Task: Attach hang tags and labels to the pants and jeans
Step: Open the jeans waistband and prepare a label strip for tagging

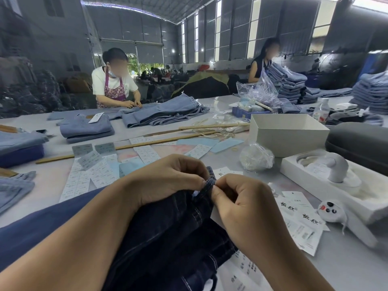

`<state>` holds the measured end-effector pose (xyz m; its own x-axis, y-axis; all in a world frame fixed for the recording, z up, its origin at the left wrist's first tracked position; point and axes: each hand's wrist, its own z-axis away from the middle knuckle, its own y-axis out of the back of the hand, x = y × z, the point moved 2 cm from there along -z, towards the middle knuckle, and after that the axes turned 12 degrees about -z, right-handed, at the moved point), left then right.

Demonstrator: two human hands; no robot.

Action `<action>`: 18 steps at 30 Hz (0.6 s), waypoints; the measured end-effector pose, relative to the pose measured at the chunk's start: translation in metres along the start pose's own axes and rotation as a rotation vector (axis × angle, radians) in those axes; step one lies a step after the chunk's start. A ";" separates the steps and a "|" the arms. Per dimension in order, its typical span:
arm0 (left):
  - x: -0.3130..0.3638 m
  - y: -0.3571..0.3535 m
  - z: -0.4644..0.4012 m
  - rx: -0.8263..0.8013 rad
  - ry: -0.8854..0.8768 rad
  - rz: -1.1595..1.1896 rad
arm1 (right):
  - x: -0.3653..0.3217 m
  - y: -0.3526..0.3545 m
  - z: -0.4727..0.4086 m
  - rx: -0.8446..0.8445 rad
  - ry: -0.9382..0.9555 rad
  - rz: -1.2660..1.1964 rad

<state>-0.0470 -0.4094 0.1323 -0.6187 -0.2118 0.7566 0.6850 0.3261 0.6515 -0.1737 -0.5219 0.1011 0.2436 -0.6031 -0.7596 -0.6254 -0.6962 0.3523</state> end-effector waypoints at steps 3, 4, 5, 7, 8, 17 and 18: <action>-0.001 -0.001 0.001 0.067 0.012 0.046 | 0.000 0.006 0.002 -0.031 -0.051 -0.068; -0.001 -0.001 0.001 0.100 0.020 0.103 | 0.000 0.008 0.003 -0.037 -0.067 -0.114; -0.002 -0.001 0.001 0.135 0.024 0.188 | 0.000 0.012 0.004 -0.044 -0.081 -0.168; -0.002 0.000 -0.001 0.200 0.016 0.387 | 0.000 0.019 0.006 -0.064 -0.114 -0.290; -0.002 0.001 -0.002 0.227 0.009 0.474 | 0.001 0.023 0.006 -0.077 -0.138 -0.353; -0.003 0.005 -0.002 0.242 -0.044 0.679 | 0.002 0.037 0.001 -0.321 -0.355 -0.975; -0.002 0.004 -0.002 0.246 -0.042 0.651 | 0.001 0.037 0.001 -0.338 -0.376 -1.059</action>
<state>-0.0423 -0.4095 0.1330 -0.1300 0.1319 0.9827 0.8176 0.5750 0.0310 -0.1968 -0.5478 0.1130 0.2542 0.4528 -0.8546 0.0003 -0.8837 -0.4681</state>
